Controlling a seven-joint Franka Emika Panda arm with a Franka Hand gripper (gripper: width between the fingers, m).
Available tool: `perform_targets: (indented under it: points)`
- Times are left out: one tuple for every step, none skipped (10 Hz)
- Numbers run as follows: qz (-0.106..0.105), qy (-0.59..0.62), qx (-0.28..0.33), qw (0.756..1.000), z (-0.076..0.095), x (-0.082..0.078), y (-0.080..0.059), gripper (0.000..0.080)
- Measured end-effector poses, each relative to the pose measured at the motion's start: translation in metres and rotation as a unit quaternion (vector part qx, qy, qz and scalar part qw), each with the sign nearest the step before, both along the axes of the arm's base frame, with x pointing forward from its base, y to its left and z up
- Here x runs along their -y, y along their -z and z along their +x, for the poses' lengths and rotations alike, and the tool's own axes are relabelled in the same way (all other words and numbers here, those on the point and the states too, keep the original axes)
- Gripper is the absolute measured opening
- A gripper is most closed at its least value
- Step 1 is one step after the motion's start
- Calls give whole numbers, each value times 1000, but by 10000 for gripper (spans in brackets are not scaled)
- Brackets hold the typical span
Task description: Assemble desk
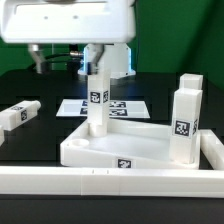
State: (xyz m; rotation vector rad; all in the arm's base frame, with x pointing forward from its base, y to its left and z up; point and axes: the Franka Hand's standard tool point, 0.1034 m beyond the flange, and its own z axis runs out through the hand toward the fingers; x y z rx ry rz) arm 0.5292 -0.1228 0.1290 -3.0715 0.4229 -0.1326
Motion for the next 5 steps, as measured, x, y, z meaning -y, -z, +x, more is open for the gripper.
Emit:
perform_targets:
  points:
    - [-8, -11, -1, 1000, -12, 27, 5, 649]
    - [-9, -18, -4, 1000, -20, 49, 12, 649]
    - [-12, -19, -9, 1000, -26, 62, 19, 649]
    - [-12, -20, -11, 1000, -26, 61, 21, 649]
    - [-11, -21, -11, 1000, -26, 60, 21, 649]
